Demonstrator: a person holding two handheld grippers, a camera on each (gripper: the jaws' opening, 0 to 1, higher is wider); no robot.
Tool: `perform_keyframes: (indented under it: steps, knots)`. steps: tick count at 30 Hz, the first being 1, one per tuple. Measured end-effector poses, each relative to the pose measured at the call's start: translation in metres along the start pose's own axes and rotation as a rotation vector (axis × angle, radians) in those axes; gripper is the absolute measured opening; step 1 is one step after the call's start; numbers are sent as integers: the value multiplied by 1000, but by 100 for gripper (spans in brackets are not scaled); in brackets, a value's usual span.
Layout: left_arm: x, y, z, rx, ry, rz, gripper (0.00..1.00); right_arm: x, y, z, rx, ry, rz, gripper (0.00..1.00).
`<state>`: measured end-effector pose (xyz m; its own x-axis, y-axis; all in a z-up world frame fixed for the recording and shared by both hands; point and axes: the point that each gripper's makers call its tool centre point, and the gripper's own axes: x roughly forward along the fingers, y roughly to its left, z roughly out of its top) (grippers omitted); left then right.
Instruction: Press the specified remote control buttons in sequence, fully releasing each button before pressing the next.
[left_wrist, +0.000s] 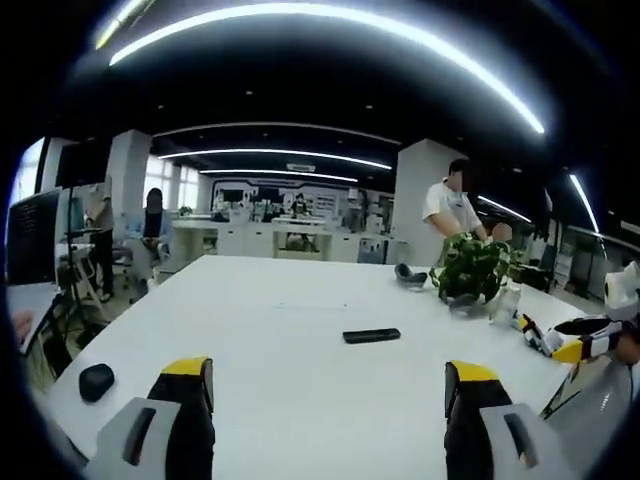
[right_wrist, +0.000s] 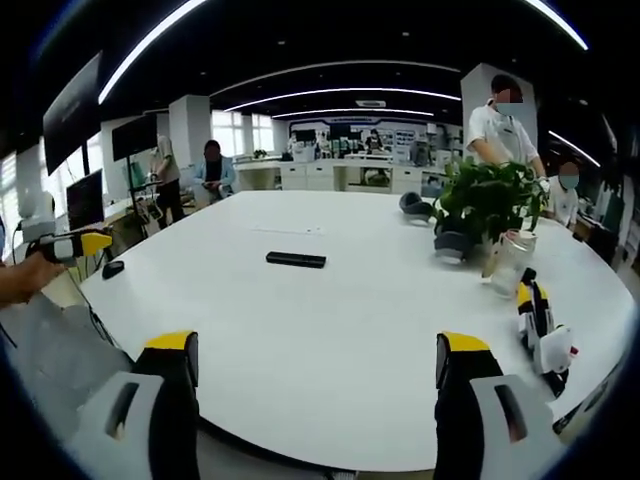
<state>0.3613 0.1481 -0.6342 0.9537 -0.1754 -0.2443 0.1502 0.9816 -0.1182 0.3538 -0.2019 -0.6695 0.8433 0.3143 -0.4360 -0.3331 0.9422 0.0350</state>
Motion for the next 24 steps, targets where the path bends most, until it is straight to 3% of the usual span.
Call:
perform_keyframes:
  steps: [7,11,16,24]
  knots:
    - [1,3,-5,9,17,18,99,0,0,-1,5,8,2,100]
    - [-1,8,1,-6,-26,32,100,0,3,-2,-16,12,9,100]
    - [-1,13,-4,-5,0,59,100,-1,4,0,-15,1,12,100]
    - [2,9,-11,31,40,48,100,0,2,-3,-2,12,7,100]
